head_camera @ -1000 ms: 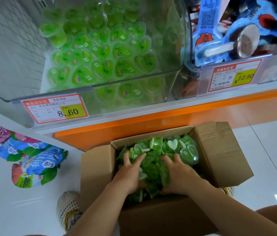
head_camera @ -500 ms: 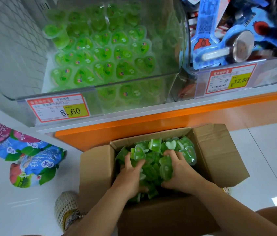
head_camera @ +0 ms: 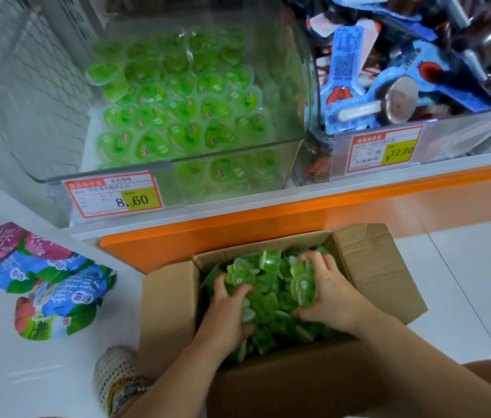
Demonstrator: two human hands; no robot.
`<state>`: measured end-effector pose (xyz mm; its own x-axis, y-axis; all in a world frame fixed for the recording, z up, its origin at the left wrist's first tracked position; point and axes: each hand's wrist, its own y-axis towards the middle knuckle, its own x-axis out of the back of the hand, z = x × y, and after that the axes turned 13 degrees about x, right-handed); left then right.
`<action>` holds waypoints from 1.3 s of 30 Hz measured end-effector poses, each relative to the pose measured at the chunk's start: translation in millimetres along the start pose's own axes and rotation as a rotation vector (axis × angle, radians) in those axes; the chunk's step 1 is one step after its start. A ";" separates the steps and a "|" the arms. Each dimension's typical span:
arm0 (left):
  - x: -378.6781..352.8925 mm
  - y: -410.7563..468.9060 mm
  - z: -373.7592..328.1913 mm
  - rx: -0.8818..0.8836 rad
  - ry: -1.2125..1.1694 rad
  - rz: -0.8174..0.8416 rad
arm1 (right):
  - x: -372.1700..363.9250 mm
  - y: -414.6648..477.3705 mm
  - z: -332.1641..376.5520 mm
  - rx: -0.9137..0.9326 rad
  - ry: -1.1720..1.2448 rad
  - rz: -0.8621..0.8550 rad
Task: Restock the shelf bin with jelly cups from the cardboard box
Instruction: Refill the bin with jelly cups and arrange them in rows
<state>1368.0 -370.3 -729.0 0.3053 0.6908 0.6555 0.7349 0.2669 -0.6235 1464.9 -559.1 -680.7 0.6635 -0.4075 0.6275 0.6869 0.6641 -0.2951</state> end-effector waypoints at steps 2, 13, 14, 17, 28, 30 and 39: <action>10.4 -7.1 -5.4 -0.027 -0.017 -0.016 | 5.0 -3.0 5.8 0.023 -0.021 -0.017; 106.6 -106.1 -43.0 -0.271 0.007 -0.133 | 57.7 -54.6 93.5 0.301 -0.105 -0.125; 121.0 -120.5 -48.4 -0.311 0.012 -0.137 | 66.9 -60.1 106.1 0.336 -0.115 -0.137; 166.2 -162.5 -63.4 -0.431 0.032 -0.171 | 94.0 -70.9 145.6 0.435 -0.099 -0.188; 302.4 -142.1 -94.8 -0.294 0.120 -0.438 | 160.6 12.8 259.7 0.627 -0.360 -0.292; 309.8 -122.9 -98.5 -0.215 0.176 -0.393 | 159.9 37.2 258.9 0.574 -0.411 -0.223; 319.2 -73.3 -96.8 -0.069 0.262 -0.129 | 147.4 91.7 247.2 0.309 -0.630 0.125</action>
<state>1470.3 -234.4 -432.8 0.3460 0.4545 0.8208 0.8145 0.2887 -0.5032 1552.3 -403.3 -437.1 0.3701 0.0608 0.9270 0.4394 0.8677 -0.2324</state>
